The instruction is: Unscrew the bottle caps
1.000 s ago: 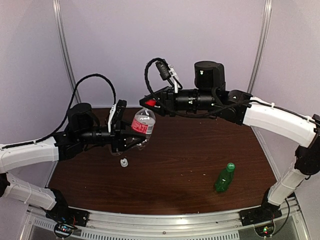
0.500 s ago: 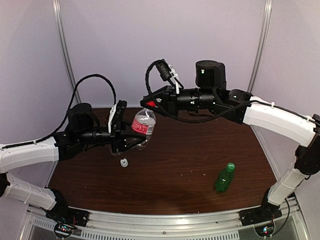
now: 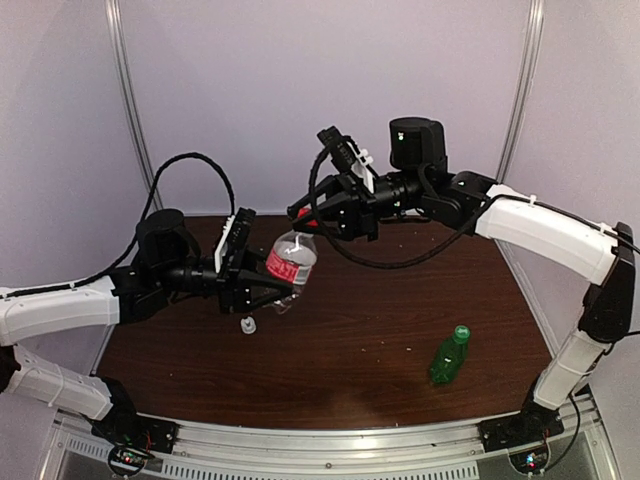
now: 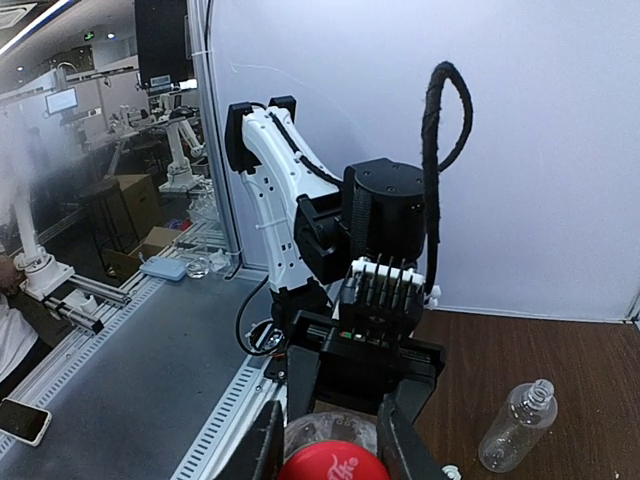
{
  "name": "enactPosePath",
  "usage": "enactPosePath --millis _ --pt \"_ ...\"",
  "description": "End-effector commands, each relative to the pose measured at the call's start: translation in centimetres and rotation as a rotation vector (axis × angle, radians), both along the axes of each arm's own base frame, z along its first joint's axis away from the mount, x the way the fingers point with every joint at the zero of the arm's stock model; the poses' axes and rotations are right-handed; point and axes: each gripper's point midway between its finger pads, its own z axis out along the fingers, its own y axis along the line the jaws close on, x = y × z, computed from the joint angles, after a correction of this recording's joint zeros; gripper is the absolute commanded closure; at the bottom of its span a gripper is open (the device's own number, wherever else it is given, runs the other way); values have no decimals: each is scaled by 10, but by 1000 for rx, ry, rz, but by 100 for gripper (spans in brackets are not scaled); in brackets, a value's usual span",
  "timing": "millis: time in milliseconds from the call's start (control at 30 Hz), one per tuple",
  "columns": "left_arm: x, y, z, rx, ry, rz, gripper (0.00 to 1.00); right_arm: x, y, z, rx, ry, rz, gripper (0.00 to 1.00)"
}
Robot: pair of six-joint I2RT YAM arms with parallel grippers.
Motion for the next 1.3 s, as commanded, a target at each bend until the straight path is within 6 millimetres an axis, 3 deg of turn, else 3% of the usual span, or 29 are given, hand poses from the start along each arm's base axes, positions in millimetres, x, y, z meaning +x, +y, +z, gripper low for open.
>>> enactPosePath --millis 0,267,600,800,967,1100,1267 --pt "-12 5 32 -110 -94 -60 84 0 -10 7 17 -27 52 69" --pt "-1 4 29 -90 -87 -3 84 17 -8 12 9 33 -88 53" --pt "17 3 25 -60 -81 93 85 17 -14 24 6 93 -252 15" --pt "19 2 25 -57 -80 97 85 31 -16 38 21 175 -425 13" --pt "21 2 27 -57 -79 110 85 50 -15 32 -7 233 -570 15" --pt "23 2 28 -56 -81 121 86 50 -8 24 -32 266 -576 15" --pt "25 2 27 -52 -81 130 86 48 -2 18 -46 275 -561 28"
